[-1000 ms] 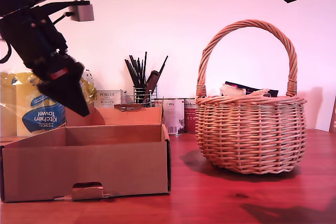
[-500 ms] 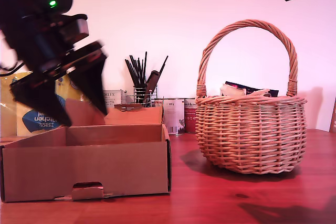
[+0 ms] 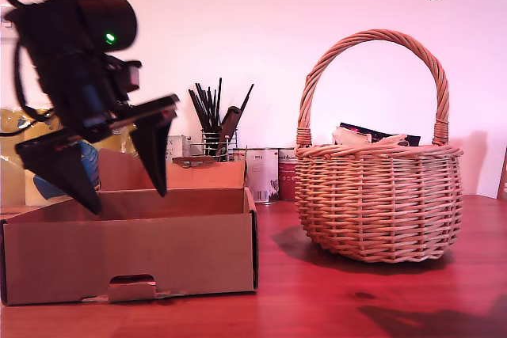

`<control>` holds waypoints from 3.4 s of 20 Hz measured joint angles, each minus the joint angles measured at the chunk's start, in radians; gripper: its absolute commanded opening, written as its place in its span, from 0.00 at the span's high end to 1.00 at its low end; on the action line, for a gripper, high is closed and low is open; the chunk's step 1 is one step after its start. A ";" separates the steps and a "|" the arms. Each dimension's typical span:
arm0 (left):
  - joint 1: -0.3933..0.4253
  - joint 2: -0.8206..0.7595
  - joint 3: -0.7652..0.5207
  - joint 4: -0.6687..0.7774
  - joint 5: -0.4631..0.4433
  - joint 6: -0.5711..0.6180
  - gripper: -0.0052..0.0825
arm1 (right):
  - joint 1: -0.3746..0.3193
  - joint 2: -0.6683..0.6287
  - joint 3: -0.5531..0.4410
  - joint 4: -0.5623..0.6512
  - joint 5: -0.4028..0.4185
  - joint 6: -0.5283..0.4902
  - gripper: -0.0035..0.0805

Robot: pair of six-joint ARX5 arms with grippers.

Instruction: Move the bags of Easter eggs from the cardboard box on the left into the woven basket on the right side.

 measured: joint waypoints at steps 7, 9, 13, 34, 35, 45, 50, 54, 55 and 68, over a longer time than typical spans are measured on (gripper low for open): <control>-0.053 0.157 0.119 -0.123 -0.054 -0.030 0.11 | 0.000 0.000 0.000 0.002 -0.007 0.000 0.97; -0.064 0.191 0.121 -0.147 -0.092 -0.044 0.11 | 0.000 0.000 0.000 0.003 -0.025 0.000 0.97; -0.073 0.195 0.130 -0.145 -0.065 -0.047 0.11 | 0.000 0.000 0.000 0.005 -0.026 0.000 0.97; -0.073 0.237 0.149 -0.144 0.067 -0.095 0.67 | 0.000 0.000 0.000 0.011 -0.052 0.000 0.97; -0.073 0.237 0.149 -0.142 0.070 -0.094 0.69 | 0.000 0.000 0.000 0.011 -0.052 0.000 0.97; -0.070 0.234 0.179 -0.144 0.110 -0.065 0.88 | 0.000 0.000 0.000 0.011 -0.052 0.000 0.97; -0.073 0.250 0.237 -0.212 0.125 -0.042 0.96 | 0.000 0.000 0.000 0.011 -0.052 0.000 0.97; -0.073 0.276 0.321 -0.290 0.123 -0.010 0.96 | 0.000 0.000 0.000 0.010 -0.052 0.000 0.97; -0.073 0.277 0.341 -0.306 0.121 0.000 0.96 | 0.000 0.000 0.000 0.011 -0.052 0.000 0.97; -0.066 0.216 0.425 -0.425 0.121 0.142 0.96 | 0.000 0.000 0.000 0.005 -0.049 -0.005 0.97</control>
